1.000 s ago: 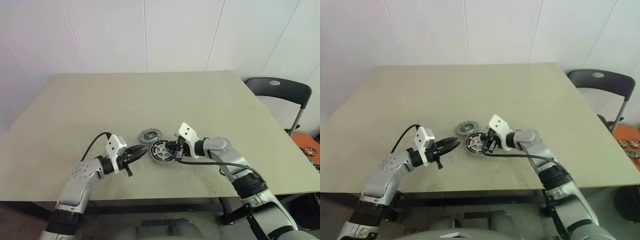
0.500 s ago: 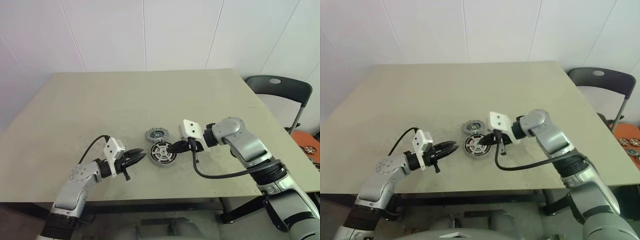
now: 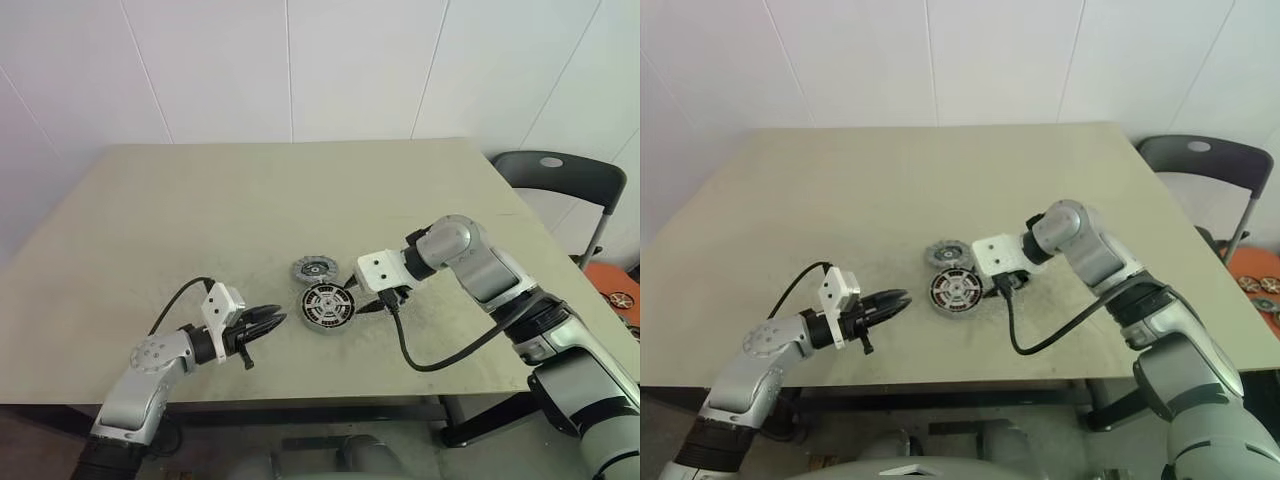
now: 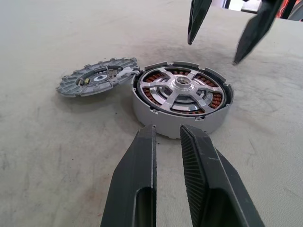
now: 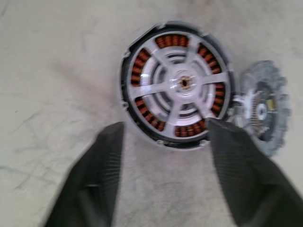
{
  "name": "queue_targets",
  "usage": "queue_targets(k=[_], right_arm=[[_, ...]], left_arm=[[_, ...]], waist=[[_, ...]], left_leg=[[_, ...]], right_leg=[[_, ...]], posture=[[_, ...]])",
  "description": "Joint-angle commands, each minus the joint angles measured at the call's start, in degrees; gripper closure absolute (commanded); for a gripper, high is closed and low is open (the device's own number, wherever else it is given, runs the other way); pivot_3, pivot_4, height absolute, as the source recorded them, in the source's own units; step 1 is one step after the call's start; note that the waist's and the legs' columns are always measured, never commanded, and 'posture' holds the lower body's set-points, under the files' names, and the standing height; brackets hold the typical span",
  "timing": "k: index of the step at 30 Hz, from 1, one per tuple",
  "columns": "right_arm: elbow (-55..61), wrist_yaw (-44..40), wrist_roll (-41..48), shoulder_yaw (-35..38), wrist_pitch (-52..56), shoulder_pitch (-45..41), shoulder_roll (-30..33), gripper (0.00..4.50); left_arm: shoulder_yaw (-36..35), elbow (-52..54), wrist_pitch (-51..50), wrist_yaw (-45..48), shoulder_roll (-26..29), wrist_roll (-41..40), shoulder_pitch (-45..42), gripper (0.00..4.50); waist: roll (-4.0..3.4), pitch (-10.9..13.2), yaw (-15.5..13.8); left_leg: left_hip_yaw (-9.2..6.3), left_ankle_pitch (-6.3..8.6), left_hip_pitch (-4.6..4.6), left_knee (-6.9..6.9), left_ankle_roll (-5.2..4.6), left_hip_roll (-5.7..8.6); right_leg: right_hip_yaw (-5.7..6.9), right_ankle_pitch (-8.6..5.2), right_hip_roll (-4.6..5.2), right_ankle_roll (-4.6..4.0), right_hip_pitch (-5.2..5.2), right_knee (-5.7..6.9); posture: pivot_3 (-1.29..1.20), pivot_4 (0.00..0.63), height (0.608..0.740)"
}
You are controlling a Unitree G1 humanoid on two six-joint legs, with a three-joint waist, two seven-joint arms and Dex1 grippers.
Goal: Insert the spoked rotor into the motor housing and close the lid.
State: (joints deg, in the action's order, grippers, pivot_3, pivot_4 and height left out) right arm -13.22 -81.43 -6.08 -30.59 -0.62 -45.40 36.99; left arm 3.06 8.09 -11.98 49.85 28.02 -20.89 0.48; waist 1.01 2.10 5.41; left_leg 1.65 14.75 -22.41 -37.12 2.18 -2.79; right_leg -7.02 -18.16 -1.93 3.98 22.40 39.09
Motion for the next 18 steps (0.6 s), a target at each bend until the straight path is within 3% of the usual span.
queue_targets(k=[1, 2, 16, 18], right_arm=[[0.8, -0.3, -0.9, 0.6, -1.4, -0.4, 0.0, 0.33], [0.7, 0.2, -1.4, 0.5, -1.7, -0.3, -0.2, 0.03], [-3.7, 6.3, -8.4, -1.5, -8.5, 2.0, -3.5, 0.03], [-4.1, 6.5, -8.6, -1.6, -8.8, 2.0, -3.8, 0.44]], left_arm=[[-1.1, 1.5, 1.2, -0.3, 0.3, 0.0, -0.1, 3.58], [-1.1, 1.4, 1.3, -0.3, 0.3, 0.0, -0.2, 3.58], [-0.7, -0.1, 2.2, -0.8, -0.4, 0.8, -0.5, 3.58], [-0.9, -0.4, 2.4, -1.0, -0.5, 0.9, -0.5, 3.58]], waist=[[0.0, 0.0, 0.0], [0.0, 0.0, 0.0], [0.0, 0.0, 0.0], [0.0, 0.0, 0.0]], left_leg=[[0.0, 0.0, 0.0, 0.0, 0.0, 0.0], [0.0, 0.0, 0.0, 0.0, 0.0, 0.0], [0.0, 0.0, 0.03, -0.05, 0.0, 0.01], [0.0, 0.0, 0.04, -0.06, 0.0, 0.01]], right_leg=[[0.0, 0.0, 0.0, 0.0, 0.0, 0.0], [0.0, 0.0, 0.0, 0.0, 0.0, 0.0], [-0.02, 0.0, 0.0, 0.0, -0.04, 0.05], [-0.02, 0.0, 0.0, 0.0, -0.04, 0.07]], posture=[[0.0, 0.0, 0.74], [0.0, 0.0, 0.74], [0.0, 0.0, 0.74], [0.0, 0.0, 0.74]])
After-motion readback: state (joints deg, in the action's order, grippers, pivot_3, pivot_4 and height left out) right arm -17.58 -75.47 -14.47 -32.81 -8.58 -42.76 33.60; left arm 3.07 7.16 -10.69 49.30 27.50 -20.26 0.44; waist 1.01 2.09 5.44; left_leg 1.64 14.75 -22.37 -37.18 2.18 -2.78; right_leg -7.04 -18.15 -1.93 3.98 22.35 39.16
